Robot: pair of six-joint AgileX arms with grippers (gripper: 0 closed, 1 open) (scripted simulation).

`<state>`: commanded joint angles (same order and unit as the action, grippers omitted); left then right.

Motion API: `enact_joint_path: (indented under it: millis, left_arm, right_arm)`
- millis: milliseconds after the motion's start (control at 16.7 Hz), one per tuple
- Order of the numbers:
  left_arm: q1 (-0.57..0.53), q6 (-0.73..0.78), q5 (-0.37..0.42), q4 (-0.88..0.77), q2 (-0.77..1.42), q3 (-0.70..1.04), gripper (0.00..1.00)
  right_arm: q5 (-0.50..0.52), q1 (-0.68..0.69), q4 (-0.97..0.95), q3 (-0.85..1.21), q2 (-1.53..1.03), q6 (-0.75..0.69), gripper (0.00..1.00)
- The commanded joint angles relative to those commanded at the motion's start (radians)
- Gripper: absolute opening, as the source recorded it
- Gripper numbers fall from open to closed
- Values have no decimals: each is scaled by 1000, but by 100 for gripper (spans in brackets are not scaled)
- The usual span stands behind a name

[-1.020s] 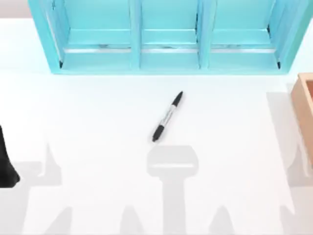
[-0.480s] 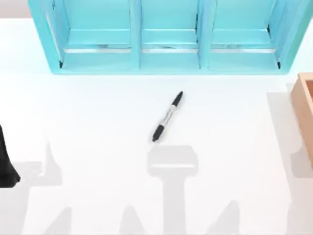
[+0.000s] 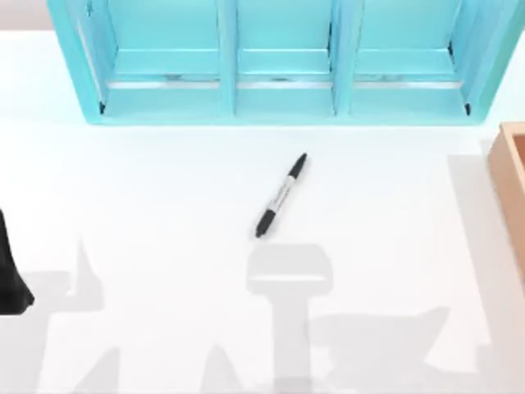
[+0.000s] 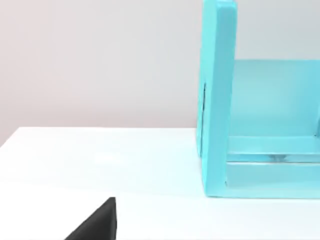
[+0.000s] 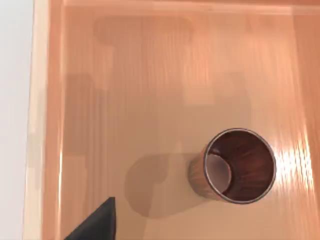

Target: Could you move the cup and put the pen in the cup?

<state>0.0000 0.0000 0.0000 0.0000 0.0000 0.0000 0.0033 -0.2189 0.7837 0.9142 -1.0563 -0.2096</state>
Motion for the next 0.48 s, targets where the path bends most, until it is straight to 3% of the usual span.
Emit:
enact_joint_path:
  millis: [480]
  left_arm:
    - [0, 0, 0, 0, 0, 0, 100]
  right_arm:
    - [-1, -122, 430, 511, -582, -112, 100]
